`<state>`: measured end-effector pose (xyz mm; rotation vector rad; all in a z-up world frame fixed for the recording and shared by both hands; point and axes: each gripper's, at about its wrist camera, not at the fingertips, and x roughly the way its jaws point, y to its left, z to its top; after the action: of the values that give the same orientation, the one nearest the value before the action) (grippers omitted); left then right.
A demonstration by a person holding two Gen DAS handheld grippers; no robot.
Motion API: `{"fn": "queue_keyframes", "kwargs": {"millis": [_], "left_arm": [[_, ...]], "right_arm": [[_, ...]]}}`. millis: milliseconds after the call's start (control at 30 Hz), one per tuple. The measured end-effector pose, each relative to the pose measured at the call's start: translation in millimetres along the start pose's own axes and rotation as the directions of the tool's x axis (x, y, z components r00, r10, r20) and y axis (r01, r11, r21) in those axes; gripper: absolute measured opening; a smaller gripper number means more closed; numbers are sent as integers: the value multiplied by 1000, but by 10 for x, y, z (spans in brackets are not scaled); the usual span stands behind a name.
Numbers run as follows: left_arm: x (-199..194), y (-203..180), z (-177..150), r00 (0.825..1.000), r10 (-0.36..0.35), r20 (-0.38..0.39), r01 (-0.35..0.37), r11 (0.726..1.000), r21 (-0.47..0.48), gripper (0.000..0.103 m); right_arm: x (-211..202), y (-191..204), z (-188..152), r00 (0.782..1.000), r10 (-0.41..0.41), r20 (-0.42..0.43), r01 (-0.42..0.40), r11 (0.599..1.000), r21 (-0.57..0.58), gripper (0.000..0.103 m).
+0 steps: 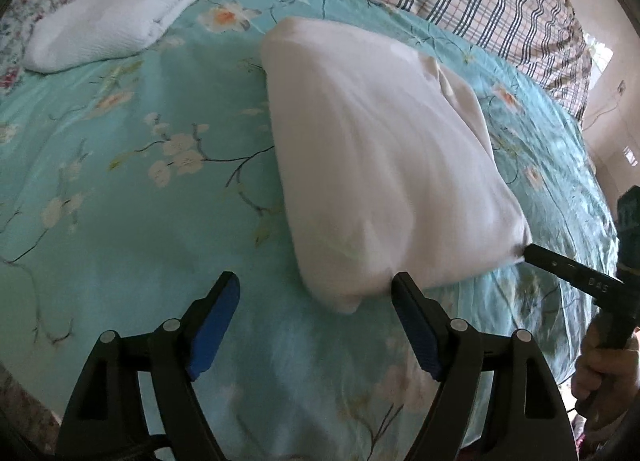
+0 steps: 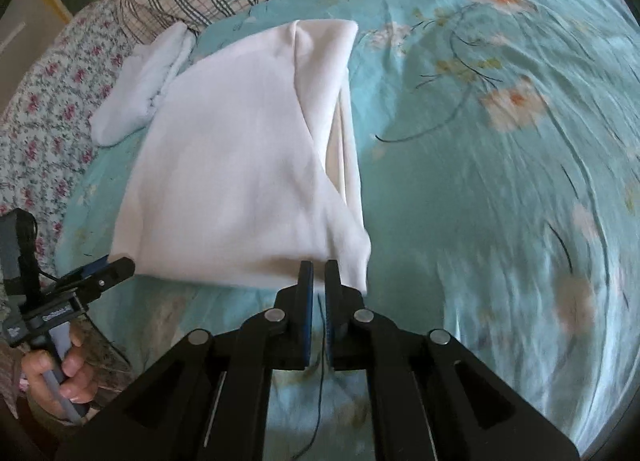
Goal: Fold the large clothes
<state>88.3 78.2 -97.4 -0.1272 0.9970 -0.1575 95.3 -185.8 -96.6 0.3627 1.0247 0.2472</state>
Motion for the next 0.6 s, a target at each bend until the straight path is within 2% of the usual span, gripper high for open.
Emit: {"fn": "queue_keyframes", "kwargs": {"millis": [67,133,200,433,600], "left_arm": [[-73,9,-71,1000,28,8,-28,1000,-3,82],[-119,19,-137,999,46,8,-46,999,-5,82],[-156,16,-215,998,67,9,-67,998,4,82],[-188,-47,-398,990,138,2,-138,988,64,82],[-298,-119,-383,983,182,12,-182,979,97,82]], "right_arm": [[-87,19,-84,1000,-7,8,8,1000,-8,8],[-158,35,-149,1000,-8,11,9,1000,-16,17],[-213,62,-208,1000,-19,19,19,999,-31,38],[-273,107,-332,1000,-22,17,23,998,-57,39],[-313,155,-358,1000,-13,18,14,998,-65,43]]}}
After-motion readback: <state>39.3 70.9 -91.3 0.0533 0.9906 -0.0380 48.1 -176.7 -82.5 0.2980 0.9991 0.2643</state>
